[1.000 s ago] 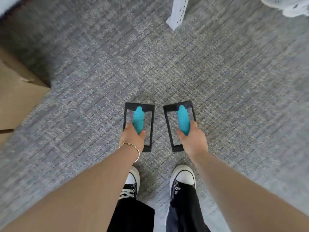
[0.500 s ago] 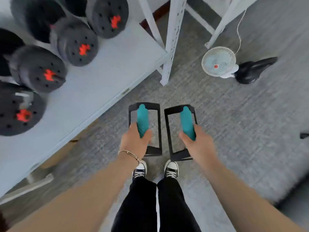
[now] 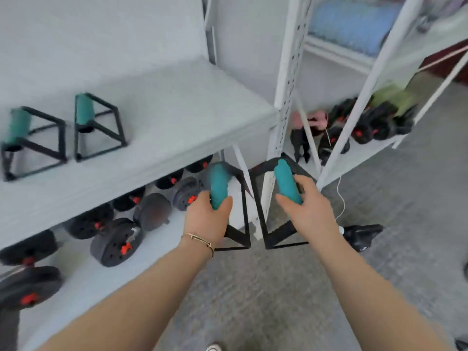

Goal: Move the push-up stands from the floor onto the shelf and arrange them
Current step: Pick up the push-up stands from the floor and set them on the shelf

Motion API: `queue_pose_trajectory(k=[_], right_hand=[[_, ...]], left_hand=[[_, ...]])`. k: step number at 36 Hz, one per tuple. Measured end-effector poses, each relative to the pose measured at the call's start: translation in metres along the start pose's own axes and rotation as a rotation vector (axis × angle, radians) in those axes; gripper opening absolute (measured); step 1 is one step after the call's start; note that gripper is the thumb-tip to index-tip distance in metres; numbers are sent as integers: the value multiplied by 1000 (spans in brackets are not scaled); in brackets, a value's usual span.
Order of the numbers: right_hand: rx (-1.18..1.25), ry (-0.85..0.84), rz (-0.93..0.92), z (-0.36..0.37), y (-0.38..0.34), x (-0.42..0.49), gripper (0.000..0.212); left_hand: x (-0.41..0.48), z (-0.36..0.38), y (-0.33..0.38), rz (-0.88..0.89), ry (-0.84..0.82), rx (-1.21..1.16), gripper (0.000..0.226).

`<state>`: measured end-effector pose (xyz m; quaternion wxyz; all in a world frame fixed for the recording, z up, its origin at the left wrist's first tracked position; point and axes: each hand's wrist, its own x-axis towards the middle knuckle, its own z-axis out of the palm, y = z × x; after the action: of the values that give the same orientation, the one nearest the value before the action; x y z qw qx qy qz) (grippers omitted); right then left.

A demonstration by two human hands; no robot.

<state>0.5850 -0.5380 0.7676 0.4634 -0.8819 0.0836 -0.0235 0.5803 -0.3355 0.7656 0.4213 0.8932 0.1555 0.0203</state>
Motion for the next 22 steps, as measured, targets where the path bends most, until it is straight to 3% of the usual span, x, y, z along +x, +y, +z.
queue_pose_trajectory(k=[8, 14, 22], right_hand=[[3, -16, -161, -26, -78, 44, 50], [33, -40, -177, -14, -119, 92, 47], [24, -101, -165, 38, -158, 180, 48]], left_hand=[[21, -59, 55, 9, 151, -112, 29], [68, -93, 69, -46, 256, -100, 32], [163, -120, 64, -104, 239, -252, 31]])
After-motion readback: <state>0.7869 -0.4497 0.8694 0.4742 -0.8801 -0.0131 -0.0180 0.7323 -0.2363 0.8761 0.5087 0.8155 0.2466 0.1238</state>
